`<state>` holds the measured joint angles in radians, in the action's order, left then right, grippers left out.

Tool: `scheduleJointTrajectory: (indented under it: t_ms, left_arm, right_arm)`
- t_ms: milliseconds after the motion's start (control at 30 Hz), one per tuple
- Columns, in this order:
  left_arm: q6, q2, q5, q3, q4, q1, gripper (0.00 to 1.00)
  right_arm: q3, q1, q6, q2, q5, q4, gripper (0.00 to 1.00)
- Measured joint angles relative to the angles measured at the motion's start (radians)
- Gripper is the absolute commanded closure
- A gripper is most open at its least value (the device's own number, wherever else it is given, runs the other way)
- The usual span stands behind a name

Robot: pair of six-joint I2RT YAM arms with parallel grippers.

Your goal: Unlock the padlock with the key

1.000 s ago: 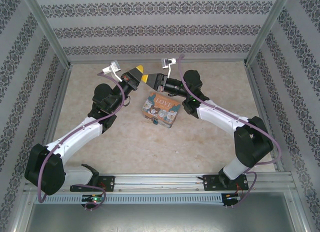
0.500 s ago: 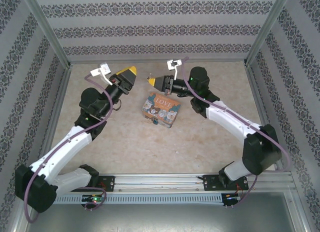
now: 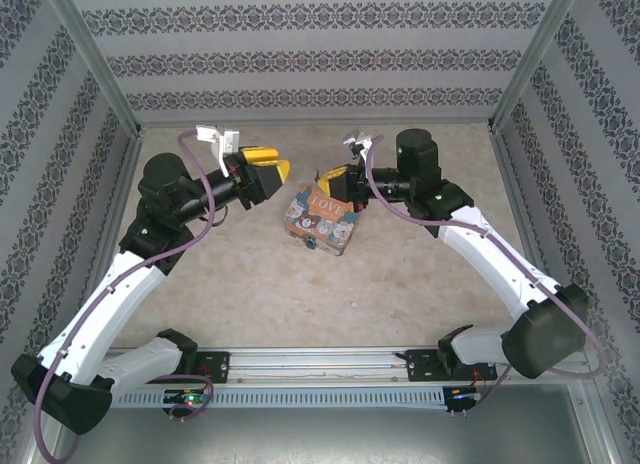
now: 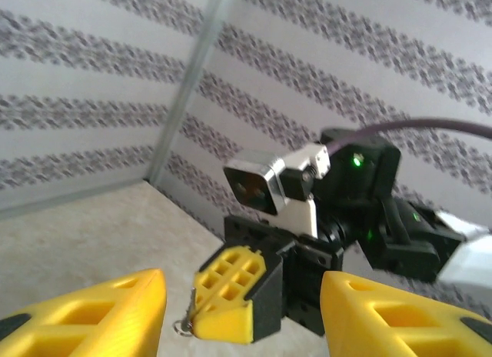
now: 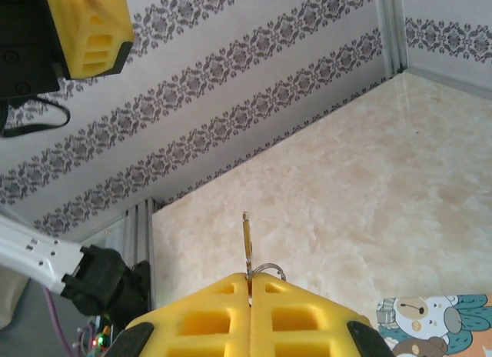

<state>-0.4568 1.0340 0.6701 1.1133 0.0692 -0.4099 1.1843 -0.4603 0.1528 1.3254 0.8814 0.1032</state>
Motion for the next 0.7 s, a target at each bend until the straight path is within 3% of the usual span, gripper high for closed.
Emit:
scheduleJointTrajectory:
  t_ms: [367,700]
  left_arm:
    - [-0.060,0.203,0.261,0.011,-0.012,0.000,0.49]
    - [-0.114,0.235,0.325,0.000,0.042,-0.001,0.51]
  right_arm:
    - [0.014,-0.014,-0.113,-0.020,0.019,0.178,1.00]
    - [0.025,-0.042,-0.131,-0.022,0.025,0.238,1.00]
